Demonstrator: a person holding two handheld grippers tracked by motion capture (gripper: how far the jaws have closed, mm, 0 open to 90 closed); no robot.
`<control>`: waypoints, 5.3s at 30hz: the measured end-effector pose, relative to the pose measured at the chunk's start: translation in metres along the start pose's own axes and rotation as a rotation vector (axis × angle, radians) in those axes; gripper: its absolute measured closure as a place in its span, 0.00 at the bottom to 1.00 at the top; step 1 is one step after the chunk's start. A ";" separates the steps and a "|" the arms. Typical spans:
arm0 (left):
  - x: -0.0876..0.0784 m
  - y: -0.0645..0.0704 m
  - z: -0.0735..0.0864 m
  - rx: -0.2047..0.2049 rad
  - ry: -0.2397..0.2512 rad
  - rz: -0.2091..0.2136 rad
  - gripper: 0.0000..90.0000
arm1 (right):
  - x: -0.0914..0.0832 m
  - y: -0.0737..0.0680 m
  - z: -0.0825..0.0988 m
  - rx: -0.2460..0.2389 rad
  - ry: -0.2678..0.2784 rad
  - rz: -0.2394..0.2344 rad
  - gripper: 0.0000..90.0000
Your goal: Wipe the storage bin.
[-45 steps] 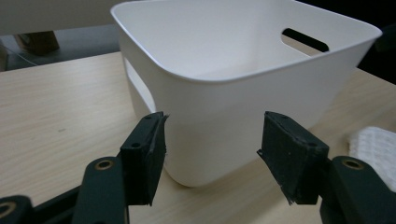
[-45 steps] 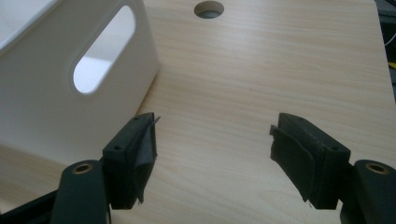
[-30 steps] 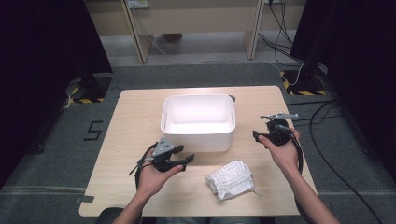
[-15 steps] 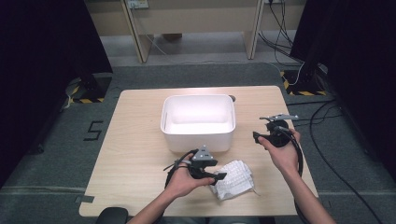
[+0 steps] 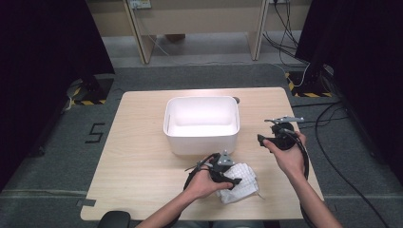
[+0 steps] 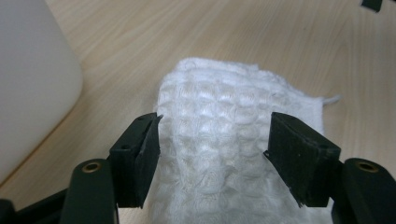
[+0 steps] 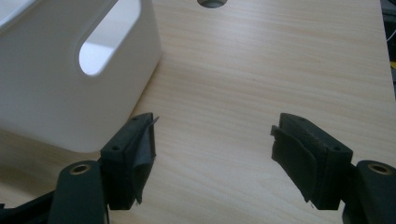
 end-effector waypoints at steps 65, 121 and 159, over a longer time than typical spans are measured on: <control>-0.149 -0.063 0.105 -0.265 0.357 -0.281 0.84 | -0.027 -0.038 -0.044 -0.003 0.144 -0.105 0.70; -0.162 -0.127 0.103 -0.327 0.353 -0.500 0.83 | 0.005 -0.086 -0.058 -0.096 0.021 -0.113 0.79; -0.153 -0.132 0.105 -0.350 0.339 -0.496 0.83 | 0.001 -0.088 -0.056 -0.112 0.010 -0.129 0.80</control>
Point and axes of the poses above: each handheld gripper's, and its own axes: x roughly forward along the jaws, z roughly out of its underside, y roughly to its right, the point moved 9 cm from there along x, roughly forward along the jaws, and after that the axes turned 14 degrees about -y, right-handed, at the moved point
